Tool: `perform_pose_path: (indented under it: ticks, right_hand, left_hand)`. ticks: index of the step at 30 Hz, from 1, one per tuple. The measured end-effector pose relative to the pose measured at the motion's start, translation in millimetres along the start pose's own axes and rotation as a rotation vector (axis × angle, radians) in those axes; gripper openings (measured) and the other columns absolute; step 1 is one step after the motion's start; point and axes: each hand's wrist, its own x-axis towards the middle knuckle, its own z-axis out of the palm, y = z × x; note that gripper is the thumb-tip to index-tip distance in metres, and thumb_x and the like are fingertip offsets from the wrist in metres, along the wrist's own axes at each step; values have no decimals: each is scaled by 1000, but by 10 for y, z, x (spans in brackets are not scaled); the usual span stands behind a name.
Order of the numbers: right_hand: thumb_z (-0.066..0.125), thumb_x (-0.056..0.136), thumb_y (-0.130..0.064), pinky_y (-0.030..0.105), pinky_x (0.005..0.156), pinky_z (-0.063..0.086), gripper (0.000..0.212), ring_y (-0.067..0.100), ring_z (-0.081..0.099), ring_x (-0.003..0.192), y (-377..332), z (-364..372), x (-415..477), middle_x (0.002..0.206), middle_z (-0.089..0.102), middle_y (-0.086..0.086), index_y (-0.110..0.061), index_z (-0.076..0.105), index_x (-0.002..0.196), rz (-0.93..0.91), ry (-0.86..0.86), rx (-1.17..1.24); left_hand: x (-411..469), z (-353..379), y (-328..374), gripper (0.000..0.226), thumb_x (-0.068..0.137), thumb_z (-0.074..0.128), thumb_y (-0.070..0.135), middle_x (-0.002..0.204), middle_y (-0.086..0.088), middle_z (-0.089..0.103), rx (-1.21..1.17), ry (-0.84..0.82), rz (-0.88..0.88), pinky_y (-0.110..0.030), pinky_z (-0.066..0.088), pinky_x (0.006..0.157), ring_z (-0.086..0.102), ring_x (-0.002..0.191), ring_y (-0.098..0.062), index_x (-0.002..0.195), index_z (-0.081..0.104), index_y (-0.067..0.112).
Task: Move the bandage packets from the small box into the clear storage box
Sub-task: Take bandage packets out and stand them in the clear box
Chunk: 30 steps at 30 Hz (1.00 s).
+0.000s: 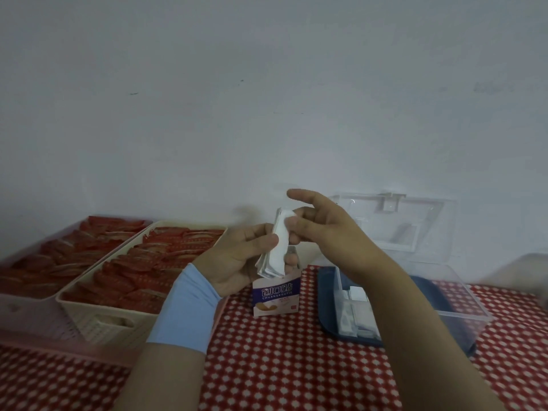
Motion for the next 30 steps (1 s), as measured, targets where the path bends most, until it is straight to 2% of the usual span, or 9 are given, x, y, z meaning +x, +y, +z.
perform_pose_path:
  ticks: [4,6,9,12,15,17,21,24,30]
  right_hand:
    - [64,95,-7,24,82,54,21,11,70,86,-4,-42,-25,89,74,5,-14,74,112,47,-13,28]
    - [64,95,-6,23,77,53,15,13,67,77,-1,-64,-21,80,71,8,-11,75,103,38,-11,20]
    - [62,96,-5,23,66,50,13,10,59,63,17,-58,-10,65,63,-2,-8,73,101,35,-17,9]
    - [61,96,-4,24,62,50,14,9,60,61,-2,-16,6,67,66,-8,-10,72,103,34,29,-27]
    - [67,93,-17,18,69,52,22,3,66,85,8,22,28,100,69,-11,-23,67,114,-25,143,-239]
    - [73,88,-29,15,81,49,22,-2,58,110,-13,23,-8,122,60,-16,-30,62,107,-96,161,-377]
    - [93,60,-37,10,84,41,48,-13,45,122,-87,47,-90,146,39,-27,-31,54,89,-133,-70,-530]
    - [96,53,-36,21,85,51,51,-4,54,116,-39,88,-44,147,41,-19,-27,52,76,-221,-47,-655]
    - [92,59,-39,37,74,57,47,6,60,99,62,84,-4,119,57,-11,-19,50,69,-358,72,-678]
  left_hand:
    - [11,31,-27,66,62,91,21,97,-18,73,-12,-52,-34,-36,61,68,74,78,-27,113,60,-7]
    - [13,28,-22,54,68,86,24,100,-18,73,14,-50,-37,-37,61,71,74,82,-28,110,68,-4]
    - [29,35,-20,58,70,87,27,106,-19,72,24,-49,-52,-41,60,80,73,92,-31,115,68,-4]
    - [59,59,-40,54,75,84,20,101,-18,73,29,12,-58,-39,60,78,73,89,-30,117,61,-6]
    - [75,111,-25,41,89,66,15,99,-19,73,21,139,-50,-34,60,68,74,84,-27,122,59,-8]
    - [90,109,-18,44,86,63,17,101,-19,72,-6,221,-13,-33,60,65,73,85,-26,122,61,-9]
    - [121,93,-34,40,84,67,23,107,-18,71,-101,266,22,-38,60,74,72,97,-26,116,68,-1]
    - [138,110,-56,30,84,66,24,95,-16,72,-90,237,31,-36,60,69,72,86,-25,104,71,2]
    - [159,235,-63,26,82,61,20,81,-11,73,-80,191,87,-27,59,58,72,71,-18,98,69,1]
